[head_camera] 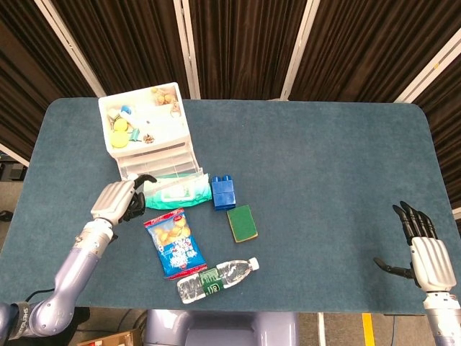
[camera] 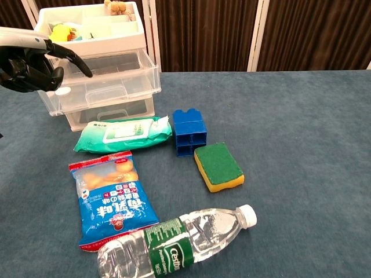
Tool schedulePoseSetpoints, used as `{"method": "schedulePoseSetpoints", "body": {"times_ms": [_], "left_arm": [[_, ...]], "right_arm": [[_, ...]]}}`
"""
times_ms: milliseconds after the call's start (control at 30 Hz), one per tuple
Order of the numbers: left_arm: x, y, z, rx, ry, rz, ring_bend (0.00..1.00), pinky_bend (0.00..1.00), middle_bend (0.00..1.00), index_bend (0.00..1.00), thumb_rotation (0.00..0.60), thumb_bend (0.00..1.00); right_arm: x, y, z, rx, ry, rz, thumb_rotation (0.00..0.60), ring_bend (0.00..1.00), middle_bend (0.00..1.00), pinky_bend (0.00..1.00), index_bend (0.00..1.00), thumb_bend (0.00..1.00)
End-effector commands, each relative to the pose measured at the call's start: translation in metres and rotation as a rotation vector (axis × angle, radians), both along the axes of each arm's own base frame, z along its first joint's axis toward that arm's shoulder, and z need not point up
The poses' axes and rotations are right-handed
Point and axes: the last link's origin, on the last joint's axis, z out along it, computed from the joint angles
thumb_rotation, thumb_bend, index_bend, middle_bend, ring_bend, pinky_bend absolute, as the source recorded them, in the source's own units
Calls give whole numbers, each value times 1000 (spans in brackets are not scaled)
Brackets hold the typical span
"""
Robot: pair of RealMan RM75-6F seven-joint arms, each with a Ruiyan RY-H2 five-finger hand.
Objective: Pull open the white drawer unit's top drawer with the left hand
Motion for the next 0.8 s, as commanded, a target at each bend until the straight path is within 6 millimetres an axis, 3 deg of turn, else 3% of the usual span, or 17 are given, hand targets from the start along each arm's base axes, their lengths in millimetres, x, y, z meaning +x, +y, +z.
{"method": "schedulePoseSetpoints", "body": {"times_ms": [33, 100, 167, 267, 433, 500, 600, 700, 800], "left_arm": [[-5, -1, 6, 46, 18, -30, 824, 903, 860, 120, 600, 246], [-11, -5, 9, 71, 57, -58, 750, 828, 789, 96, 600, 94], [-19, -11, 14, 82, 114, -69, 638, 746, 685, 78, 600, 22], [-30, -26, 25, 129, 158, -83, 438, 622, 484, 75, 600, 12], [-70, -66, 44, 270, 235, -105, 121, 278, 164, 72, 600, 13], [-87, -80, 49, 309, 270, -107, 36, 182, 89, 66, 600, 12], [-121, -105, 60, 387, 380, -111, 0, 91, 14, 53, 600, 13], [-148, -122, 67, 427, 465, -99, 0, 52, 0, 24, 600, 13], [-163, -134, 72, 448, 490, -69, 0, 39, 0, 3, 600, 13]], "right_arm": [[0, 0, 0, 1, 1, 0, 600, 0, 0, 0, 0, 81], [-1, 0, 0, 0, 3, 0, 600, 0, 0, 0, 0, 81], [0, 0, 0, -2, 5, 0, 600, 0, 0, 0, 0, 80], [-1, 0, 1, -6, 8, 0, 600, 0, 0, 0, 0, 81], [-1, -1, 1, -11, 26, 6, 600, 0, 0, 0, 0, 80], [-1, -2, 1, -19, 39, 12, 600, 0, 0, 0, 0, 80], [0, -2, 2, -38, 76, 30, 600, 0, 0, 0, 0, 81], [0, -1, 2, -56, 109, 44, 600, 0, 0, 0, 0, 82], [0, 0, 2, -73, 122, 59, 600, 0, 0, 0, 0, 82]]}}
